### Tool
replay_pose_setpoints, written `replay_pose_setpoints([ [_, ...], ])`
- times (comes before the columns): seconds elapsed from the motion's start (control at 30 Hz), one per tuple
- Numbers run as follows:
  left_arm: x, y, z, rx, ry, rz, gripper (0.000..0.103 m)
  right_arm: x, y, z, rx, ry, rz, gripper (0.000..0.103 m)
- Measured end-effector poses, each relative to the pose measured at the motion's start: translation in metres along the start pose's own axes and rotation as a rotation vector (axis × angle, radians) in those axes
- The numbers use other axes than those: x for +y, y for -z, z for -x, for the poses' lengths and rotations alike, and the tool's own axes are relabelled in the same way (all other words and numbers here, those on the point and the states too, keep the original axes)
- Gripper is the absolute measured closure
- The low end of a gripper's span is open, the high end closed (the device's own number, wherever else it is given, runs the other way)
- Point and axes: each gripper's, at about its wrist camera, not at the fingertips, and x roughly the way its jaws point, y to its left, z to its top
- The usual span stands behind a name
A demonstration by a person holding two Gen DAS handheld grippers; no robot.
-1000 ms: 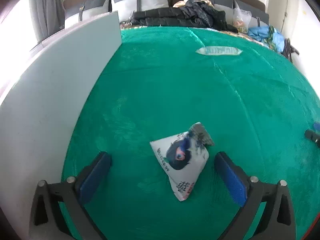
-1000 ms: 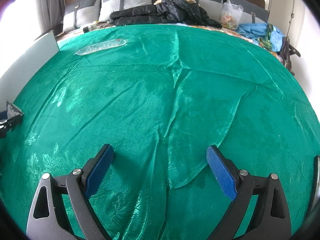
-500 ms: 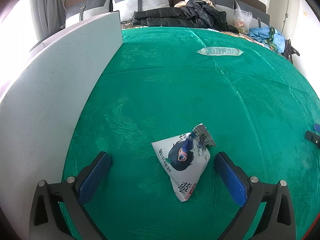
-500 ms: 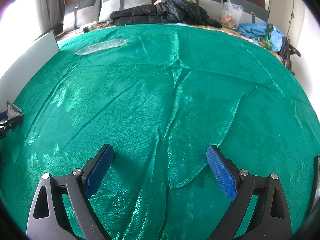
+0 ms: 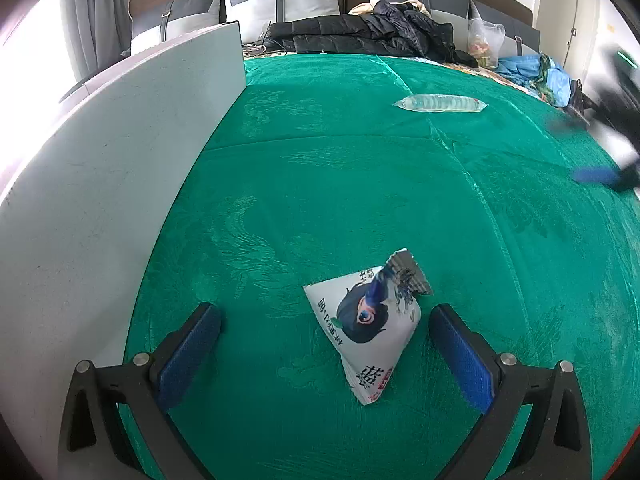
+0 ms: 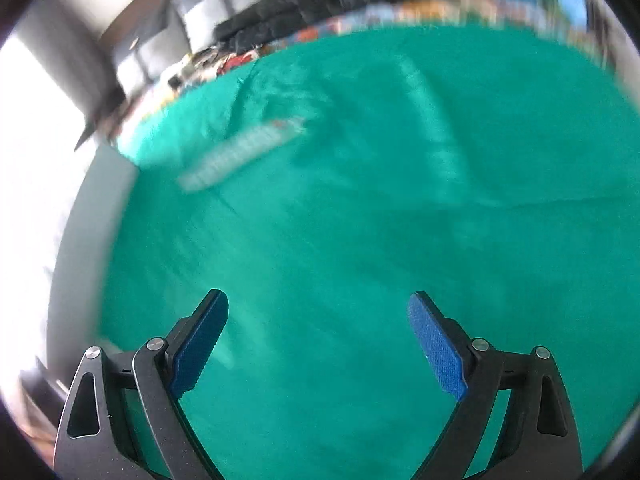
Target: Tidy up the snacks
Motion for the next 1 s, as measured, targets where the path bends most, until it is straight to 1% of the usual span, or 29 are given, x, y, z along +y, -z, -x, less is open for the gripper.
replay_pose_setpoints([
  [0.07, 0.0, 0.0, 0.0, 0.0, 0.0, 0.0, 0.0, 0.021, -0.033, -0.033, 0.071, -0.046, -0.101, 0.011],
  [0.1, 0.0, 0.0, 0.0, 0.0, 0.0, 0.0, 0.0, 0.031, -0.045, -0.043, 0.065, -0.04, -0.114, 0.011],
  [0.17, 0.0, 0.0, 0.0, 0.0, 0.0, 0.0, 0.0, 0.053, -0.069, -0.064, 0.017, 0.001, -0.118, 0.011],
  [0.23, 0.0, 0.0, 0.0, 0.0, 0.0, 0.0, 0.0, 0.068, -0.085, -0.085, -0.018, 0.028, -0.147, 0.011],
  [0.27, 0.0, 0.0, 0.0, 0.0, 0.0, 0.0, 0.0, 0.071, -0.09, -0.094, -0.017, 0.031, -0.173, 0.008],
  [0.3, 0.0, 0.0, 0.0, 0.0, 0.0, 0.0, 0.0, 0.073, -0.094, -0.102, -0.022, 0.037, -0.193, 0.009],
  [0.33, 0.0, 0.0, 0.0, 0.0, 0.0, 0.0, 0.0, 0.079, -0.097, -0.104, -0.061, 0.067, -0.194, 0.009],
  [0.37, 0.0, -0.001, 0.0, 0.0, 0.0, 0.0, 0.0, 0.084, -0.101, -0.109, -0.064, 0.07, -0.183, 0.01],
  [0.4, 0.0, -0.001, 0.0, 0.0, 0.0, 0.0, 0.0, 0.09, -0.102, -0.111, -0.071, 0.11, -0.143, 0.01],
  [0.43, 0.0, -0.001, 0.0, 0.0, -0.001, -0.001, 0.0, 0.101, -0.101, -0.118, -0.053, 0.172, -0.045, 0.017],
  [0.47, 0.0, -0.001, -0.001, 0.0, -0.001, -0.001, 0.0, 0.11, -0.098, -0.121, -0.041, 0.248, 0.059, 0.041],
  [0.5, 0.0, -0.001, 0.0, 0.0, -0.001, -0.001, 0.0, 0.119, -0.089, -0.122, -0.049, 0.325, 0.196, 0.057],
  [0.53, 0.0, -0.001, -0.001, 0.0, -0.001, -0.001, 0.0, 0.122, -0.084, -0.121, -0.054, 0.343, 0.259, 0.081],
  [0.57, 0.0, -0.001, -0.001, 0.0, -0.001, -0.001, 0.0, 0.12, -0.077, -0.117, -0.051, 0.335, 0.317, 0.085],
  [0.6, -0.001, -0.002, -0.001, 0.0, -0.001, -0.001, 0.0, 0.116, -0.073, -0.112, -0.042, 0.316, 0.348, 0.085],
  [0.67, -0.001, -0.002, -0.002, 0.001, -0.001, -0.001, 0.0, 0.103, -0.058, -0.099, -0.006, 0.31, 0.419, 0.085],
  [0.77, -0.002, -0.003, -0.002, 0.001, -0.001, -0.001, 0.0, 0.073, -0.026, -0.069, 0.062, 0.245, 0.507, 0.085],
  [0.83, -0.002, -0.002, -0.002, 0.001, -0.002, -0.001, 0.0, 0.039, 0.003, -0.038, 0.088, 0.212, 0.521, 0.085],
  [0.87, -0.002, -0.002, -0.002, 0.001, -0.002, -0.001, 0.0, 0.026, 0.015, -0.027, 0.089, 0.208, 0.51, 0.085],
  [0.9, -0.002, -0.002, -0.002, 0.001, -0.002, -0.001, 0.0, 0.002, 0.038, -0.005, 0.084, 0.203, 0.482, 0.085],
  [0.93, -0.002, -0.002, -0.002, 0.0, -0.002, -0.001, 0.0, -0.008, 0.051, 0.005, 0.077, 0.201, 0.472, 0.085],
  [0.97, -0.001, -0.002, -0.002, 0.0, -0.001, -0.001, 0.0, -0.022, 0.069, 0.016, 0.061, 0.207, 0.47, 0.084],
  [1.0, -0.001, -0.002, -0.002, 0.0, -0.001, -0.001, 0.0, -0.036, 0.093, 0.027, 0.015, 0.216, 0.486, 0.084],
])
